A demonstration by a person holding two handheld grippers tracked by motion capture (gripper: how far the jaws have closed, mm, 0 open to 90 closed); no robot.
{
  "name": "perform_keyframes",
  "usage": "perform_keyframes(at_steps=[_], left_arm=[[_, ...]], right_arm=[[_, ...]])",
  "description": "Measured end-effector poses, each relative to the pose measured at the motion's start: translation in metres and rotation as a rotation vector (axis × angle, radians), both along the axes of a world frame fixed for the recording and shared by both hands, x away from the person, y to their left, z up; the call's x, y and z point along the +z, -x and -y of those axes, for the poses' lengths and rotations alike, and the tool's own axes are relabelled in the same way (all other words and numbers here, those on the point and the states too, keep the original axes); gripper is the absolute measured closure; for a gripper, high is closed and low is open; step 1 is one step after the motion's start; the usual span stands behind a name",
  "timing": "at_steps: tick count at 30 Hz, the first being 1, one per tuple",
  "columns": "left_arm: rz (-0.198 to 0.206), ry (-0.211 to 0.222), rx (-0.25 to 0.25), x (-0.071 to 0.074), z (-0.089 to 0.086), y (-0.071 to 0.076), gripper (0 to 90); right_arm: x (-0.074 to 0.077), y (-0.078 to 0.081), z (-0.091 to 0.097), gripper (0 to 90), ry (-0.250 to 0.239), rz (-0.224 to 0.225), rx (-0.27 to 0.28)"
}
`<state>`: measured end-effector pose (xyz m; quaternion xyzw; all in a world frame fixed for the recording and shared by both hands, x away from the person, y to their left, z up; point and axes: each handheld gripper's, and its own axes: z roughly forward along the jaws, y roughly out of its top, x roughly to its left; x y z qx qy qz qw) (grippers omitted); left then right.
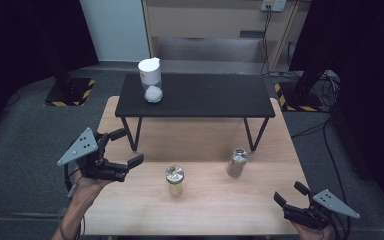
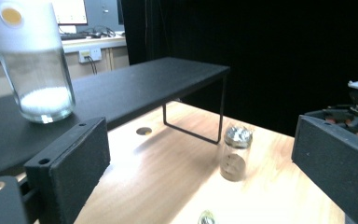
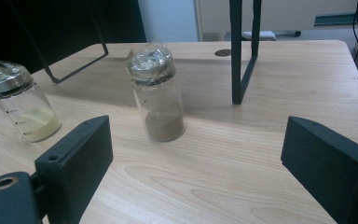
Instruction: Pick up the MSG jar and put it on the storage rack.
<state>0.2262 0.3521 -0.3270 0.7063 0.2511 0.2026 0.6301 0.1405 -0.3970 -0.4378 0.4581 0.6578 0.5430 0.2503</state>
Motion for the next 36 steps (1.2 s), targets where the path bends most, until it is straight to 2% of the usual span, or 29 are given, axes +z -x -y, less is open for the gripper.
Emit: perform_keyframes(at_steps=[2, 4, 9, 11, 20, 36], left_arm=[[-0.017, 0.018, -0.011, -0.007, -0.002, 0.002, 3.4], [-0.017, 0.007, -0.007, -0.012, -0.002, 0.007, 3.4], [-0.024, 0.018, -0.009, -0.024, -0.006, 0.013, 3.5], [-0.021, 0.005, -0.004, -0.027, -0.007, 0.016, 3.5], [-0.03, 0.01, -0.022, -0.045, -0.018, 0.024, 3.5], [-0.066, 0.027, 0.005, -0.082, -0.031, 0.038, 3.6]], right_arm=[[0.0, 0.0, 0.0, 9.4, -0.001, -0.001, 0.0], [0.0, 0.0, 0.0, 9.4, 0.0, 0.0, 0.001], [0.0, 0.0, -0.001, 9.4, 0.002, 0.0, 0.002], [0.0, 0.0, -0.001, 9.4, 0.002, 0.0, 0.002], [0.0, 0.0, -0.001, 9.4, 0.003, 0.0, 0.002], [0.001, -0.001, -0.001, 9.4, 0.006, -0.002, 0.003]])
